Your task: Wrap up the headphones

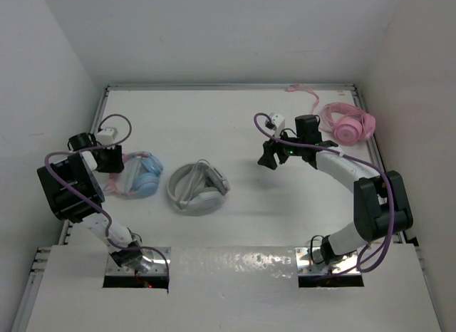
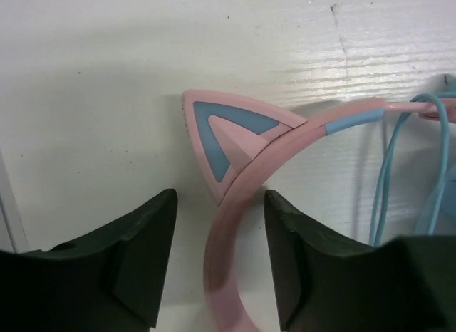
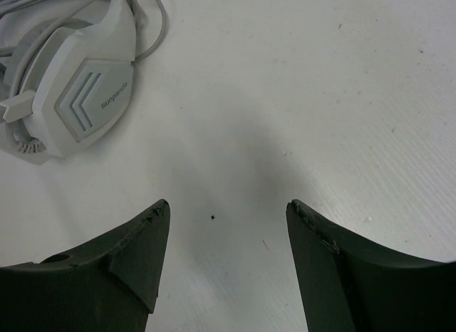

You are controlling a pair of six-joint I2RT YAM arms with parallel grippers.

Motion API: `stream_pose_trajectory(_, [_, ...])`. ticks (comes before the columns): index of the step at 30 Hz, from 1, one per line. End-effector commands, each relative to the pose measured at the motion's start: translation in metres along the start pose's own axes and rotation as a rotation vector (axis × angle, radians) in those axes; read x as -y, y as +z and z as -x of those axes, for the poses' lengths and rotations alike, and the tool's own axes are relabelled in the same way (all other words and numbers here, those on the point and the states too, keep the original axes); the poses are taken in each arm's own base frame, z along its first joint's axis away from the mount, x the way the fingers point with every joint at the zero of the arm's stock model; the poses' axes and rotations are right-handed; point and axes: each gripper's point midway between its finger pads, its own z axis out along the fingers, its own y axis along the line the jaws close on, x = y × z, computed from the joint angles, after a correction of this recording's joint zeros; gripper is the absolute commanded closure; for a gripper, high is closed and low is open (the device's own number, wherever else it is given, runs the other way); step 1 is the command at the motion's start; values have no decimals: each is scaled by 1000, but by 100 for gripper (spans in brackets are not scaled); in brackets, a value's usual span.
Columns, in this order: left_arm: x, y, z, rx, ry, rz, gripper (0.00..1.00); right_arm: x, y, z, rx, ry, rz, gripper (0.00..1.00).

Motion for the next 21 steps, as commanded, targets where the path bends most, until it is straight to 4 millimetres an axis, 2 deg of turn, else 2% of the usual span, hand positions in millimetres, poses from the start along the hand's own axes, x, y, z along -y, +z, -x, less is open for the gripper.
stream_pose_trajectory(1, [-14, -4, 20, 56, -16, 54, 46, 3, -1, 13, 24, -39, -8, 34])
stream_pose_trajectory(3, [-21, -7, 26, 64, -27, 87, 38, 3, -1, 13, 24, -37, -7, 34])
stream_pose_trajectory(9, [-37, -35, 47, 90, -39, 190, 31, 2, -2, 14, 26, -38, -9, 33])
stream_pose_trajectory(11, [-37, -44, 50, 102, -43, 211, 26, 4, -3, 16, 30, -32, -25, 31])
stream_pose_trajectory(12, [-37, -53, 57, 127, -42, 226, 16, 6, -3, 17, 31, -23, -35, 27])
stream_pose_trajectory(13, [-37, -58, 58, 130, -44, 231, 14, 8, -4, 21, 40, -7, -50, 25])
stream_pose_trajectory(15, [-40, -72, 68, 159, -57, 271, 8, 17, -7, 25, 44, 12, -109, 18])
stream_pose_trajectory(17, [-48, -85, 77, 181, -98, 331, 6, 31, -13, 30, 54, 58, -210, 1])
stream_pose_trajectory(18, [-61, -95, 79, 180, -123, 407, 5, 36, -16, 30, 57, 99, -253, 1])
stream_pose_trajectory(21, [-79, -112, 77, 185, -175, 522, 1, 61, -33, 29, 98, 186, -454, 1])
